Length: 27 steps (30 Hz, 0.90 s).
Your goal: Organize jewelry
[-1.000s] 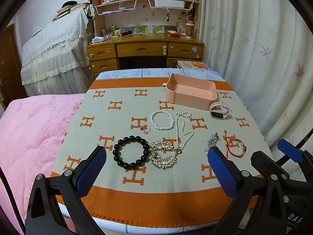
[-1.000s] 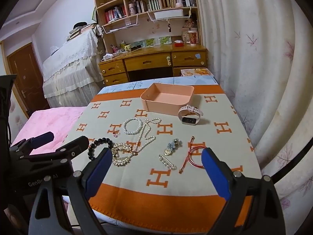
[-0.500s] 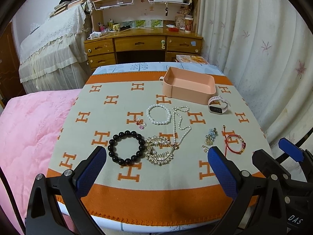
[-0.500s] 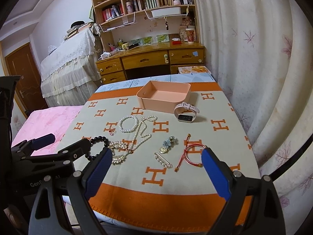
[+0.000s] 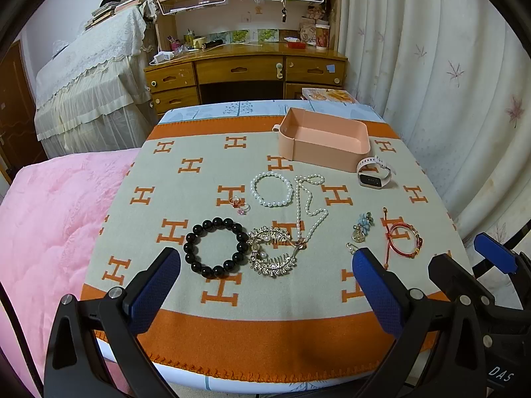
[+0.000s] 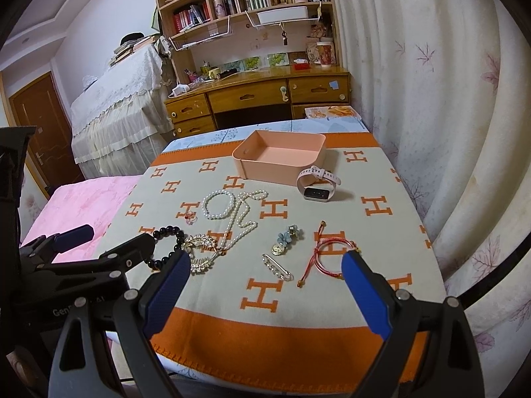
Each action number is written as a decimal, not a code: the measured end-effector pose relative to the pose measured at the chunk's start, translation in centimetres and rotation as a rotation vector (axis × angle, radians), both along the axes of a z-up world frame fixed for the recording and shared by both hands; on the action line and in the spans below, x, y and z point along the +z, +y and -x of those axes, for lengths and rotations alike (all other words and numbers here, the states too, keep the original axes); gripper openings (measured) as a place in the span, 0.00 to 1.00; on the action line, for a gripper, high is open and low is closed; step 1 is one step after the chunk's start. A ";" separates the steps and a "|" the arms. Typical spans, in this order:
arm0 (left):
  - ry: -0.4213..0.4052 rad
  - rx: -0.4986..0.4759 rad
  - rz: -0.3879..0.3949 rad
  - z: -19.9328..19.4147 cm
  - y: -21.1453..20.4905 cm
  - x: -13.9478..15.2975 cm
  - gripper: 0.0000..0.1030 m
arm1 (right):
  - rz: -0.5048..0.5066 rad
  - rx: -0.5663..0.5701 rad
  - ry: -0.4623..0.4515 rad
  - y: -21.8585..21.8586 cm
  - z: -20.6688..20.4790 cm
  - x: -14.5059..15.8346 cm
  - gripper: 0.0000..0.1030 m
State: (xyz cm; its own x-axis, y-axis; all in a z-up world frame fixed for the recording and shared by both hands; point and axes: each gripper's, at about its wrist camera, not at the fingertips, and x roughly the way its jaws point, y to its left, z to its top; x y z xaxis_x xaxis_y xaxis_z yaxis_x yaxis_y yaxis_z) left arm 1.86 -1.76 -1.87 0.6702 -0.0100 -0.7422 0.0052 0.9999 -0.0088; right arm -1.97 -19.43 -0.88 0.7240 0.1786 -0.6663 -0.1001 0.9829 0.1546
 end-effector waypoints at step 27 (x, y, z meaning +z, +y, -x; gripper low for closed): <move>0.006 0.011 -0.043 -2.7 -1.0 -0.1 0.99 | 0.074 0.043 0.002 -0.2 -2.2 -0.5 0.91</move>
State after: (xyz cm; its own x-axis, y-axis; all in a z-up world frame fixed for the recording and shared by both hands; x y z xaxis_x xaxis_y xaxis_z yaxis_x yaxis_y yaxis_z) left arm 4.56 -2.71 -1.97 0.6653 0.0292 -0.7460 -0.0060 0.9994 0.0339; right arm 0.28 -19.63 -1.41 0.7155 0.1595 -0.6802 -0.1420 0.9865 0.0819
